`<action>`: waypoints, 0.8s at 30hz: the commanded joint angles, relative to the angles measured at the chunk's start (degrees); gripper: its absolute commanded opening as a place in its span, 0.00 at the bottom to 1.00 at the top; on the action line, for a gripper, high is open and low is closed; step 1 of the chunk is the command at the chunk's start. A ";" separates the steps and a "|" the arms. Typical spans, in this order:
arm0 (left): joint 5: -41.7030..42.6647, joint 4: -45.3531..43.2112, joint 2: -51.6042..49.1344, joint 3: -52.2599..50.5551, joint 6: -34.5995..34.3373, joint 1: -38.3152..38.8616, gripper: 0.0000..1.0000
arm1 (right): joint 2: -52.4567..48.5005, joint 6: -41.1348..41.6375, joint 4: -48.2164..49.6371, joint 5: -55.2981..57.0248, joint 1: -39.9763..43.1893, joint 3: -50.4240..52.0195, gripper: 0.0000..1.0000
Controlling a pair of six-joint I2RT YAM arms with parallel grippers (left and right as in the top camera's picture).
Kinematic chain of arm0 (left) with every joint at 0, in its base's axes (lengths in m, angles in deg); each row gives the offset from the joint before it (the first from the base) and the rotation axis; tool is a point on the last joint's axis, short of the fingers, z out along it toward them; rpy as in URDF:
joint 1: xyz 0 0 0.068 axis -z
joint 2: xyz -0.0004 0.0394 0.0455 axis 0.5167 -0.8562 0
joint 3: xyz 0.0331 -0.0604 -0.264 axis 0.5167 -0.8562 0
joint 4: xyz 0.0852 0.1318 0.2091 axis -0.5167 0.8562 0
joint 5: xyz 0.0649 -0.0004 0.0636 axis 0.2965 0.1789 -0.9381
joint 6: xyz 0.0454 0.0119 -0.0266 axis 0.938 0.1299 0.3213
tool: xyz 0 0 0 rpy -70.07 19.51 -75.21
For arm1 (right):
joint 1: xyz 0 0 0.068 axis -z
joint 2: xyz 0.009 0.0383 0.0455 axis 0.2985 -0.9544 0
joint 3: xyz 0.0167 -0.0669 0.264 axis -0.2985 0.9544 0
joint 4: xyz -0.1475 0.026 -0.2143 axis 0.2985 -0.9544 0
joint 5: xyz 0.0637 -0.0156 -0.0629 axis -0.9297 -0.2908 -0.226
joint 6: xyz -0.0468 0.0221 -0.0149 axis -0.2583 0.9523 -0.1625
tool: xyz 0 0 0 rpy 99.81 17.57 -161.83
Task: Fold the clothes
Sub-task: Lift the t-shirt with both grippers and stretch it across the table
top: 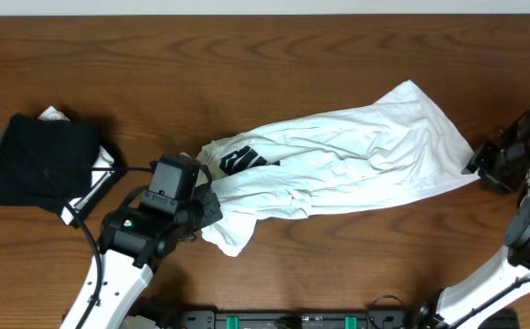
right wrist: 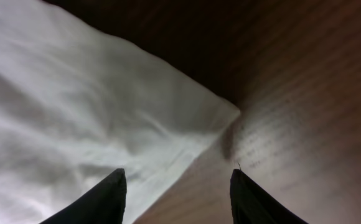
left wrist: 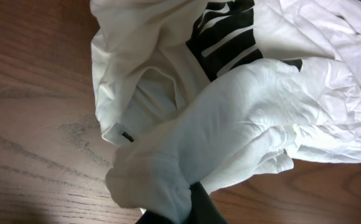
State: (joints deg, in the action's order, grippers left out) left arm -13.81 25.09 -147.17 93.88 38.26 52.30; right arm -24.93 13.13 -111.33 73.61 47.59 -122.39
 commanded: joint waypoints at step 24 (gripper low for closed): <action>-1.33 -1.05 0.68 8.11 13.05 -0.35 0.06 | 16.24 1.03 -3.34 -7.69 0.04 -3.65 0.01</action>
State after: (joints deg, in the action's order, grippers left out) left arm -13.83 24.12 -147.30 95.80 44.77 52.26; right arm -18.37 14.18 -112.93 68.83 47.59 -122.55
